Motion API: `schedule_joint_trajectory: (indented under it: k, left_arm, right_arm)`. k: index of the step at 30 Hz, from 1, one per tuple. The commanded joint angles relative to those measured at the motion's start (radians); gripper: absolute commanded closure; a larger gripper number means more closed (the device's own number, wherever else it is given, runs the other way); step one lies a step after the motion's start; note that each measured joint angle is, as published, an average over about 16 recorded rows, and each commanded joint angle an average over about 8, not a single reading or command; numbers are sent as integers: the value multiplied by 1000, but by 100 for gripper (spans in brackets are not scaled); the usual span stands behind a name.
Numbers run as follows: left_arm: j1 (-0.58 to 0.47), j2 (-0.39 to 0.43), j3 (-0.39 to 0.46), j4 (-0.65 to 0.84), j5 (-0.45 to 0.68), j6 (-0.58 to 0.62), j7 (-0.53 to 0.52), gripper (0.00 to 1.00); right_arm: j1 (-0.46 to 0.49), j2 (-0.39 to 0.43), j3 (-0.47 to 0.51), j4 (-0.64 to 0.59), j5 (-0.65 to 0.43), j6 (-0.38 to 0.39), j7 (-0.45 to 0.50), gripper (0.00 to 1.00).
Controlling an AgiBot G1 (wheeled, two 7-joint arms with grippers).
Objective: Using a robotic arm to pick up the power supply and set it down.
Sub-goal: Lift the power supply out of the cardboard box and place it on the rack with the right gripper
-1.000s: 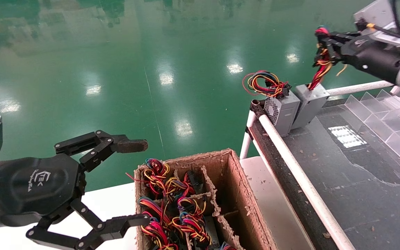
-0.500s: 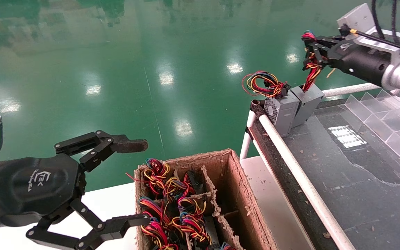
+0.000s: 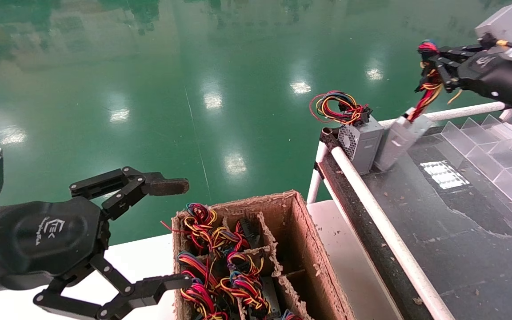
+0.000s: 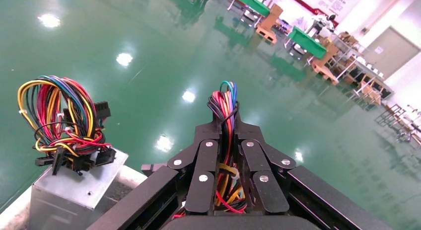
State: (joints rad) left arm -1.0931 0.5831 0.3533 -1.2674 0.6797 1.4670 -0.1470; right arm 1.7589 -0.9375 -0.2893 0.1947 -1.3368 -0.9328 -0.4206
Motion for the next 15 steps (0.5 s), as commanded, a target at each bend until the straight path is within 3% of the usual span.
schedule_joint_trajectory:
  k: [1, 9, 15]
  left_arm:
    - [0, 0, 0, 0, 0, 0, 0, 0]
    - [0, 0, 0, 0, 0, 0, 0, 0]
    - [0, 0, 0, 0, 0, 0, 0, 0]
  right_arm:
    - [5, 17, 2, 2, 2, -20, -4, 100]
    - [-6, 33, 0, 30, 4, -76, -14, 100]
    - [-35, -8, -3, 57, 3, -46, -17, 100]
